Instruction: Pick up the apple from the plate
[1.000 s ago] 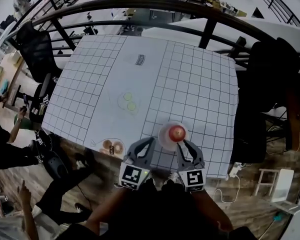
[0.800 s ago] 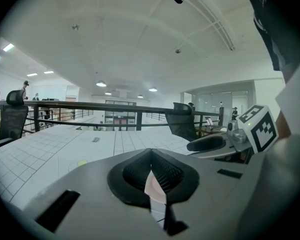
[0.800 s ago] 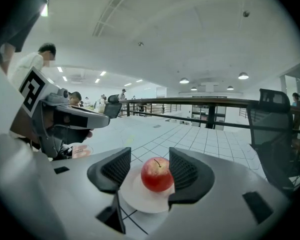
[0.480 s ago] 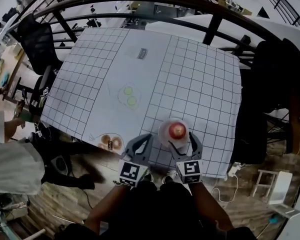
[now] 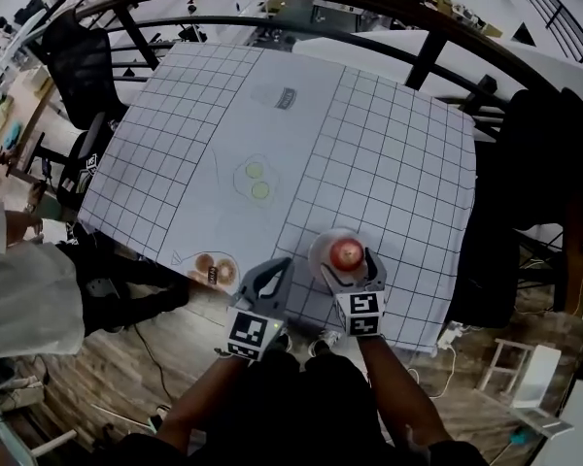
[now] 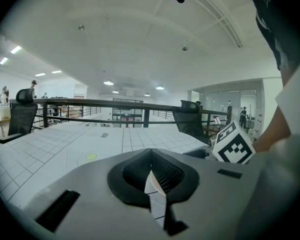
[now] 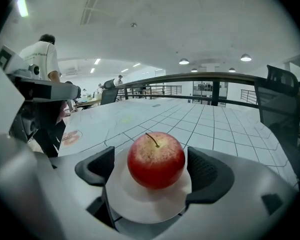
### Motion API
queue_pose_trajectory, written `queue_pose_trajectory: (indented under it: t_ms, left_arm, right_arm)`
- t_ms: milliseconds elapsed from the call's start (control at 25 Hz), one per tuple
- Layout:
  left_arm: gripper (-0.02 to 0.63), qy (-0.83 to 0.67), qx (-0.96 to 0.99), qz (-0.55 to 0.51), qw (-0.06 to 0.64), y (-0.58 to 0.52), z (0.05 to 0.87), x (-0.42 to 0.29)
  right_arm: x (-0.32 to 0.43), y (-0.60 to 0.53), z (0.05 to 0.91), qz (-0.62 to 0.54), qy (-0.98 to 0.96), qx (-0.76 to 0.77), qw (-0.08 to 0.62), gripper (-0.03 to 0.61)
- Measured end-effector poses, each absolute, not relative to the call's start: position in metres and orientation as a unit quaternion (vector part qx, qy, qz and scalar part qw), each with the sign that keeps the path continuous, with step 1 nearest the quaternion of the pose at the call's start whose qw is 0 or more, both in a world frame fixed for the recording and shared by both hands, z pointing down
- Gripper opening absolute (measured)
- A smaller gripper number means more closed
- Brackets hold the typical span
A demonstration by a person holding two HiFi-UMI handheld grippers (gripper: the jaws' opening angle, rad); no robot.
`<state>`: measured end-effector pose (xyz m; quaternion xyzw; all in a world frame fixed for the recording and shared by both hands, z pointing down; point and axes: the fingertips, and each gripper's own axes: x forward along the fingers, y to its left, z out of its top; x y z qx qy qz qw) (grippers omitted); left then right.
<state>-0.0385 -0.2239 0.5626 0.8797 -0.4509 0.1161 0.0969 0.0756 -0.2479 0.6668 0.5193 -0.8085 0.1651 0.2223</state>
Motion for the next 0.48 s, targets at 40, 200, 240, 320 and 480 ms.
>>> queue_pose_trajectory:
  t_ms: [40, 200, 240, 320, 480]
  left_arm:
    - [0.020, -0.453, 0.878, 0.118, 0.097, -0.224, 0.564, -0.041]
    - [0.020, -0.462, 0.873, 0.123, 0.096, -0.228, 0.570, -0.050]
    - [0.020, -0.463, 0.872, 0.125, 0.097, -0.230, 0.572, -0.051]
    - [0.020, -0.466, 0.870, 0.129, 0.097, -0.232, 0.577, -0.054]
    - [0.020, -0.470, 0.867, 0.132, 0.102, -0.237, 0.582, -0.058]
  right_arm:
    - [0.074, -0.250, 0.669, 0.165, -0.810, 0.516, 0.225, 0.428]
    - [0.071, -0.254, 0.676, 0.160, -0.813, 0.507, 0.238, 0.428]
    - [0.073, -0.256, 0.678, 0.158, -0.812, 0.508, 0.240, 0.428]
    - [0.074, -0.259, 0.681, 0.159, -0.810, 0.509, 0.242, 0.428]
    - [0.074, -0.261, 0.687, 0.162, -0.809, 0.506, 0.251, 0.428]
